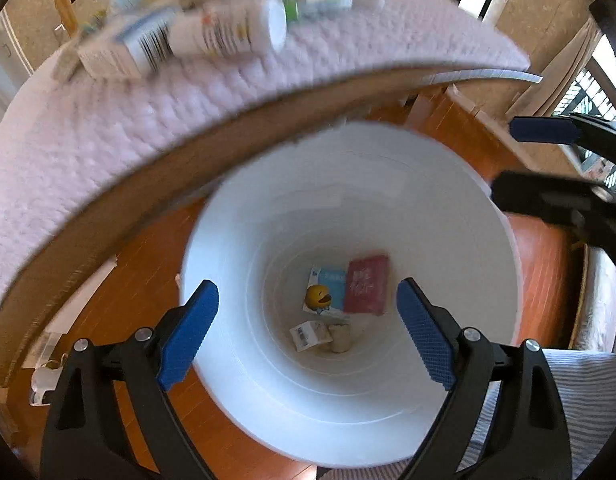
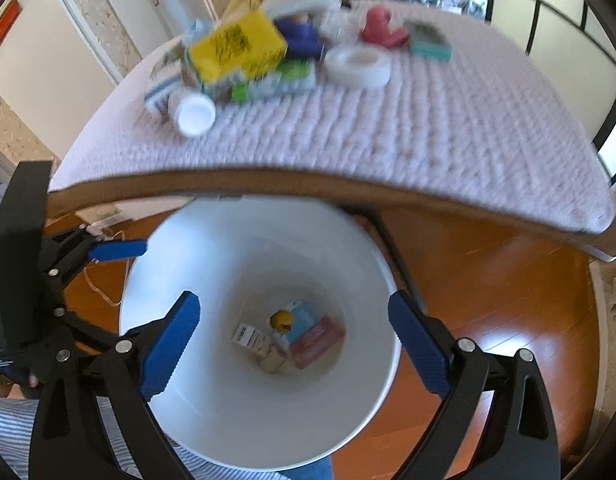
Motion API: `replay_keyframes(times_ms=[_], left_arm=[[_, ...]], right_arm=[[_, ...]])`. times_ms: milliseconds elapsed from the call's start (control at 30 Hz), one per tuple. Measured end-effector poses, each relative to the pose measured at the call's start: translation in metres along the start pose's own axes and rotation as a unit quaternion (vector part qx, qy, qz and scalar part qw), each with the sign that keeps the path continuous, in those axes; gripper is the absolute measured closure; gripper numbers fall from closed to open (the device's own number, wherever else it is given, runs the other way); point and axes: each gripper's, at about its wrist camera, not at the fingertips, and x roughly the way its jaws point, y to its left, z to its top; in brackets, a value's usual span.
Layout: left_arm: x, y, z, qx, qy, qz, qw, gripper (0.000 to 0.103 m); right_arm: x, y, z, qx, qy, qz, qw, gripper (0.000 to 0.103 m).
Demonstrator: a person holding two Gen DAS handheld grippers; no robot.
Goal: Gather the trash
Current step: 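Grasp the white ear-drop box with the left tool while the right tool grasps the white tape roll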
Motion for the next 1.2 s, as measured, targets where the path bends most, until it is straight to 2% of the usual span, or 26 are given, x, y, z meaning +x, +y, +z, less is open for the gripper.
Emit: replay_keyframes(times_ms=[133, 233, 300, 367, 567, 767, 833, 1000, 1067, 1200], left_arm=[[-0.041, 0.009, 0.011, 0.005, -0.06, 0.0, 0.9982, 0.011], [-0.069, 0.024, 0.029, -0.004, -0.104, 0.03, 0.9942, 0.001], [-0.076, 0.042, 0.04, -0.018, -0.125, 0.054, 0.9906, 0.001], [-0.074, 0.058, 0.053, -0.035, -0.125, 0.067, 0.9893, 0.001], [-0.059, 0.1, 0.085, -0.067, -0.122, 0.063, 0.9883, 0.001], [-0.032, 0.106, 0.105, -0.052, -0.111, 0.067, 0.9902, 0.001], [-0.027, 0.108, 0.109, -0.051, -0.108, 0.067, 0.9906, 0.001], [-0.017, 0.114, 0.117, -0.054, -0.105, 0.059, 0.9913, 0.001], [-0.016, 0.116, 0.118, -0.056, -0.106, 0.056, 0.9912, 0.002], [-0.019, 0.116, 0.119, -0.055, -0.113, 0.057, 0.9904, 0.013]], right_arm=[[-0.028, -0.017, 0.022, 0.007, -0.044, -0.011, 0.999, 0.009], [-0.035, -0.026, 0.035, 0.01, -0.065, -0.025, 0.998, 0.009], [-0.034, -0.033, 0.049, 0.011, -0.076, -0.035, 0.996, 0.009], [-0.029, -0.04, 0.06, 0.014, -0.08, -0.039, 0.996, 0.009], [-0.003, -0.037, 0.085, 0.0, -0.087, -0.047, 0.995, 0.009], [0.027, -0.035, 0.104, -0.015, -0.075, -0.049, 0.996, 0.011], [0.035, -0.035, 0.109, -0.019, -0.071, -0.046, 0.996, 0.015], [0.044, -0.037, 0.118, -0.024, -0.075, -0.041, 0.996, 0.017], [0.046, -0.037, 0.12, -0.03, -0.079, -0.04, 0.996, 0.02], [0.047, -0.034, 0.12, -0.046, -0.088, -0.027, 0.995, 0.035]])
